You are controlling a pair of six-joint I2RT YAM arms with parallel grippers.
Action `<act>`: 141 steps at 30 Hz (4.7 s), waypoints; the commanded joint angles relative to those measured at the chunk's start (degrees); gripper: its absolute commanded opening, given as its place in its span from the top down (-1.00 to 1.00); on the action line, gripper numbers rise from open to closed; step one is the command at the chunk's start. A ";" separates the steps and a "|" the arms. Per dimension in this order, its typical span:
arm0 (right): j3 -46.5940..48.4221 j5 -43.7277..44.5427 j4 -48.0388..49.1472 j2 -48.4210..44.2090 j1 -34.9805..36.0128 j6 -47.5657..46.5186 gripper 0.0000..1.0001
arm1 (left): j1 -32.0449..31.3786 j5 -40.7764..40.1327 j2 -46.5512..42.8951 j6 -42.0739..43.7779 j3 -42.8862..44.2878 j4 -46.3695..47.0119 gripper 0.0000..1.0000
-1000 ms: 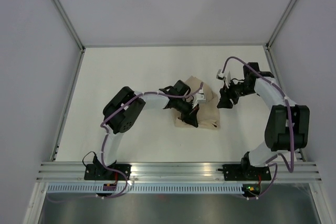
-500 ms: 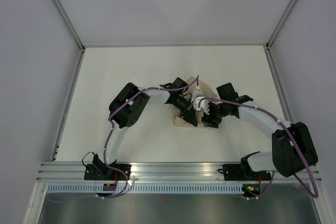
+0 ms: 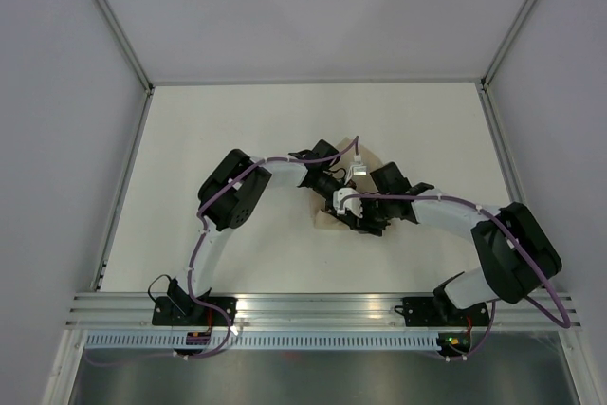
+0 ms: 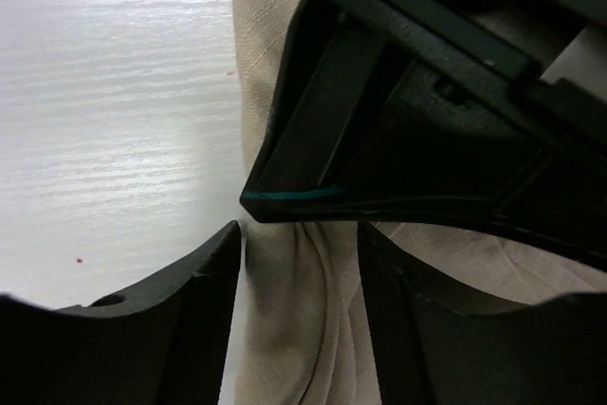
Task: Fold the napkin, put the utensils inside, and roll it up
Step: Roll the napkin at the center of the board.
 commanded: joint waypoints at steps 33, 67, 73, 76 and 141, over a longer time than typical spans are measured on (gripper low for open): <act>32.68 -17.07 -41.55 35.62 -11.59 -13.69 0.90 | 7.55 -38.61 -37.76 -18.39 -32.13 46.20 0.32; 56.51 -12.58 -53.96 54.17 -11.33 -4.99 0.88 | -22.24 -70.88 -27.40 34.35 -40.24 52.08 0.03; 57.39 -12.15 -54.23 55.23 -11.24 -4.29 0.89 | -23.03 -73.77 -24.51 37.34 -39.27 56.29 -0.02; 57.39 -12.06 -54.23 55.49 -11.24 -4.11 0.89 | -23.12 -73.69 -22.93 37.52 -38.31 53.78 -0.04; 4.85 -12.43 -3.62 -3.38 -11.69 -5.43 -0.37 | -3.88 -26.06 -15.71 -8.27 -39.98 43.12 0.95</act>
